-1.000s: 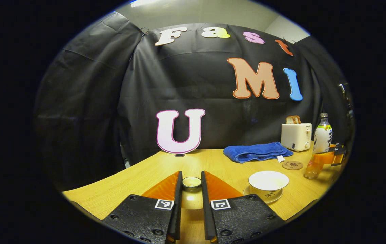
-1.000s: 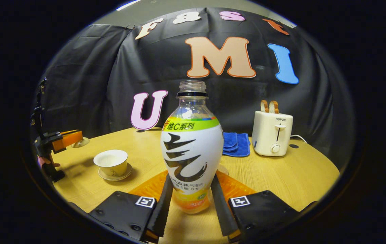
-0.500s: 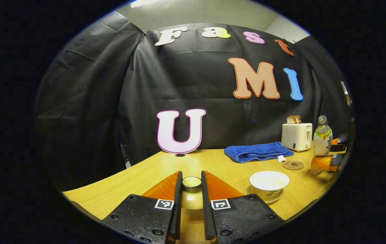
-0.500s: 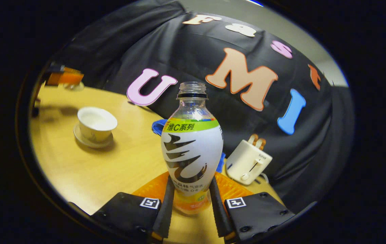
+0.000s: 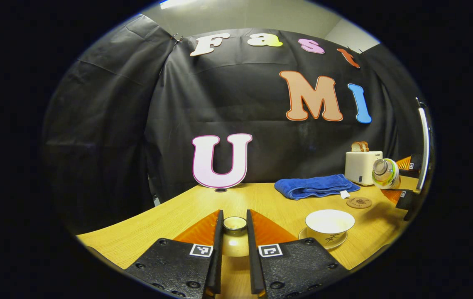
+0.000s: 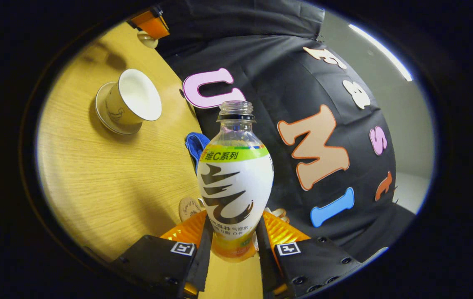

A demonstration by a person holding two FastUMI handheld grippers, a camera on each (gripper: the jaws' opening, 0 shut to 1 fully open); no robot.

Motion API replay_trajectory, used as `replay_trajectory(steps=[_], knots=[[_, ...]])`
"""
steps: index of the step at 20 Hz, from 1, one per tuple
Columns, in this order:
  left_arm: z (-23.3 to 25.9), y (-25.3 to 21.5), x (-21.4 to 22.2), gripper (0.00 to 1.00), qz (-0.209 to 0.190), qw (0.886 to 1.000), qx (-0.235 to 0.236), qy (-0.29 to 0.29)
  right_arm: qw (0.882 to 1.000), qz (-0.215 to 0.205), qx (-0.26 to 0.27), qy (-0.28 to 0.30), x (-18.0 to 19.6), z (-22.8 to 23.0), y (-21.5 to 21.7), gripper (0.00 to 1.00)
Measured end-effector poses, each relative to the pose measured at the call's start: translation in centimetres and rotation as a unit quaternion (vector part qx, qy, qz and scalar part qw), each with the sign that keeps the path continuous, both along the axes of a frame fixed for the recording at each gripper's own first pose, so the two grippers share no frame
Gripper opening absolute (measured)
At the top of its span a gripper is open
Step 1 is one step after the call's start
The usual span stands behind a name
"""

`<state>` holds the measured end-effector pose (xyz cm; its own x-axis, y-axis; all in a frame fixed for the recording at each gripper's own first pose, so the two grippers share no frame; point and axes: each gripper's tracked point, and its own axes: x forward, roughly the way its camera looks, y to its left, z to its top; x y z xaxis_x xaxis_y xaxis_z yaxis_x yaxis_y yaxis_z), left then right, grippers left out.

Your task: Open the teacup lid with one hand, grasp the water bottle and pour water into the teacup with the other hand; after pouring, place the water bottle on the coaster and then close the teacup lid.

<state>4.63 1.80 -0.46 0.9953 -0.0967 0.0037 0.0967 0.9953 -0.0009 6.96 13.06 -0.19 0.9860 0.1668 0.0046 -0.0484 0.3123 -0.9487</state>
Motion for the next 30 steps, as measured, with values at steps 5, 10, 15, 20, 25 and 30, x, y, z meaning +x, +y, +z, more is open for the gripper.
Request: replay_trajectory(steps=[5,10,15,20,25,30], knots=[[0.0,0.0,0.0,0.25,0.000,1.000,-0.001,0.001,0.996,0.014,-0.084,-0.039,0.5,0.2,0.4,0.55],[0.0,-0.1,0.0,0.25,0.000,1.000,-0.002,0.002,0.981,0.041,-0.176,-0.069,-1.2,-1.9,1.8,0.56],[-0.1,0.0,0.0,0.25,0.000,1.000,-0.002,0.002,0.963,0.061,-0.247,-0.086,-2.2,-3.0,2.4,0.57],[-0.1,0.0,-0.1,0.24,0.000,1.000,-0.002,0.003,0.947,0.062,-0.299,-0.102,-1.8,-3.6,2.7,0.56],[-0.1,-0.1,-0.1,0.25,-0.003,1.000,-0.003,0.002,0.934,0.067,-0.329,-0.123,-1.6,-3.7,2.7,0.57],[-0.2,-0.1,-0.1,0.25,-0.003,1.000,-0.003,0.002,0.921,0.071,-0.351,-0.153,-1.6,-3.3,2.6,0.56]])
